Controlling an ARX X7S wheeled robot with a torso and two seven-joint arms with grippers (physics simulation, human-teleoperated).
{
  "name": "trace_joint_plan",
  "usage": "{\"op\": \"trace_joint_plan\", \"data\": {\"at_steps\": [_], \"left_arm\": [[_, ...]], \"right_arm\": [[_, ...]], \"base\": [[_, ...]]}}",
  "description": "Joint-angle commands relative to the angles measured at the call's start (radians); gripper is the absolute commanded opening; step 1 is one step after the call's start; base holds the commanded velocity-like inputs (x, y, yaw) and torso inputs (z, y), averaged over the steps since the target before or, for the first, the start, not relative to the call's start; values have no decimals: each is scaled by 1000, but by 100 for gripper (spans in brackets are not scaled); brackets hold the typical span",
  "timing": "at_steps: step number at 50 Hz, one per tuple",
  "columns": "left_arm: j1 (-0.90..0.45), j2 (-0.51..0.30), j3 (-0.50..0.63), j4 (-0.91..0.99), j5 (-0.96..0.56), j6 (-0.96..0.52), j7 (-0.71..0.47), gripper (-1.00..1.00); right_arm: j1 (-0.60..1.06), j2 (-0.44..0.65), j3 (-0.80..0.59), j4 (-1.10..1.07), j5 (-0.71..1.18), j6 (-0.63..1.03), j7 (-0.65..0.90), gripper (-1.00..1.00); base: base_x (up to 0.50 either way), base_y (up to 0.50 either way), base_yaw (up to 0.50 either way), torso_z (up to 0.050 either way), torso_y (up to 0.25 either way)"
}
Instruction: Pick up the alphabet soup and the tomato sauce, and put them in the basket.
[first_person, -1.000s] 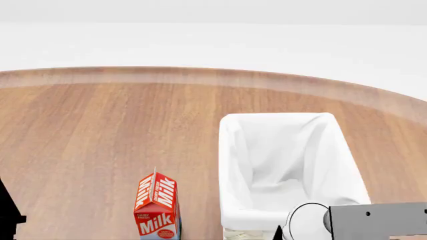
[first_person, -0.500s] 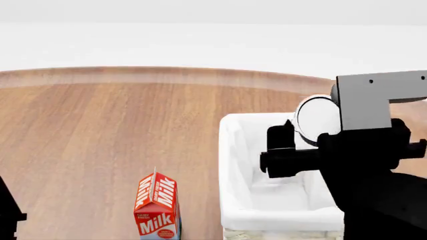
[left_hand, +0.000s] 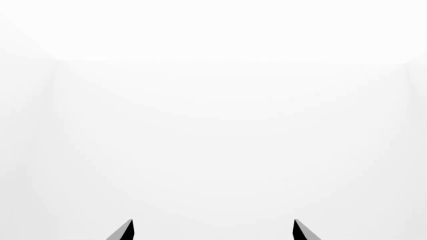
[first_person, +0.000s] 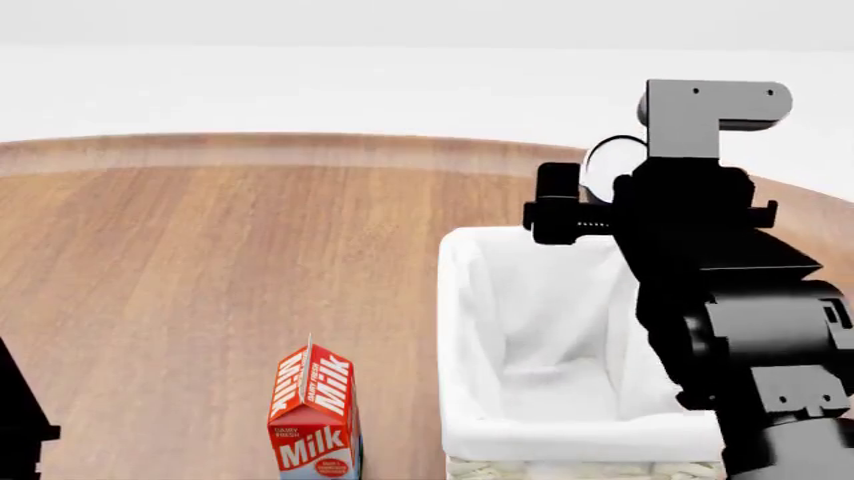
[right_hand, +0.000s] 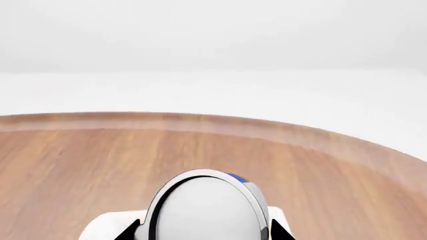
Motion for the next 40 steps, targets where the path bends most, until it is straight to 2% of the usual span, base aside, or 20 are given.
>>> {"op": "trace_joint_plan", "data": {"at_steps": [1, 8, 24, 40], "left_arm": [[2, -2, 10, -5, 4, 7, -4, 100], [-2, -2, 14, -19, 6, 14, -3, 100], [1, -10, 6, -15, -7, 18, -10, 100], [8, -14, 13, -15, -7, 26, -16, 100]], "right_arm": [[157, -153, -34, 492, -175, -205, -169, -100], [145, -167, 77, 493, -273, -118, -174, -100], [100, -197, 374, 493, -515, -42, -240, -100], [56, -215, 539, 493, -634, -15, -272, -100]], "base": [[0, 0, 0, 0, 0], [0, 0, 0, 0, 0], [0, 0, 0, 0, 1], [0, 0, 0, 1, 1]]}}
